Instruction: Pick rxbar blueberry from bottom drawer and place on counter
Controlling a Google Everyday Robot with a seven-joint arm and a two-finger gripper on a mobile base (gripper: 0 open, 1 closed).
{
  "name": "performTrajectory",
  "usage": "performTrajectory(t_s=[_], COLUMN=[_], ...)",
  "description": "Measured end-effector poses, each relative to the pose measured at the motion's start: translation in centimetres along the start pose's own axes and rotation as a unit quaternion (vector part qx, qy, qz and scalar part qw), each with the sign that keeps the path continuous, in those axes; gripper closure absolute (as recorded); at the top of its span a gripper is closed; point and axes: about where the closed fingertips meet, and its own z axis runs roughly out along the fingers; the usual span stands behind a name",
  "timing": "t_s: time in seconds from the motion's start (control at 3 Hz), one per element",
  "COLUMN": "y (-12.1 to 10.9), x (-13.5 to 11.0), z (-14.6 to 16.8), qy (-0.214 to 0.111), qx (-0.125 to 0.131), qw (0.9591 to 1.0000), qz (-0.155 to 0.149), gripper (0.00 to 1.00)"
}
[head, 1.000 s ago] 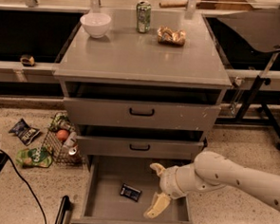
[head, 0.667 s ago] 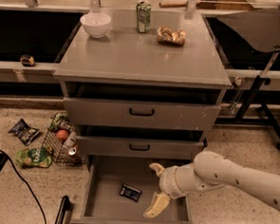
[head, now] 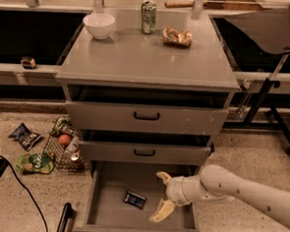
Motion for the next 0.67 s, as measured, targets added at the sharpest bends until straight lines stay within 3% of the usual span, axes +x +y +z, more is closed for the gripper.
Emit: performTrajectory(t_s=[0.33,0.67], y=[-2.1,-3.0], x=[4.6,8.0], z=[4.6,9.4], qy=[-0.021,-0.021], qx=[0.003,0.009], qw=[0.9996,0.9989], qz=[0.018,0.042], gripper=[0.00,0.00])
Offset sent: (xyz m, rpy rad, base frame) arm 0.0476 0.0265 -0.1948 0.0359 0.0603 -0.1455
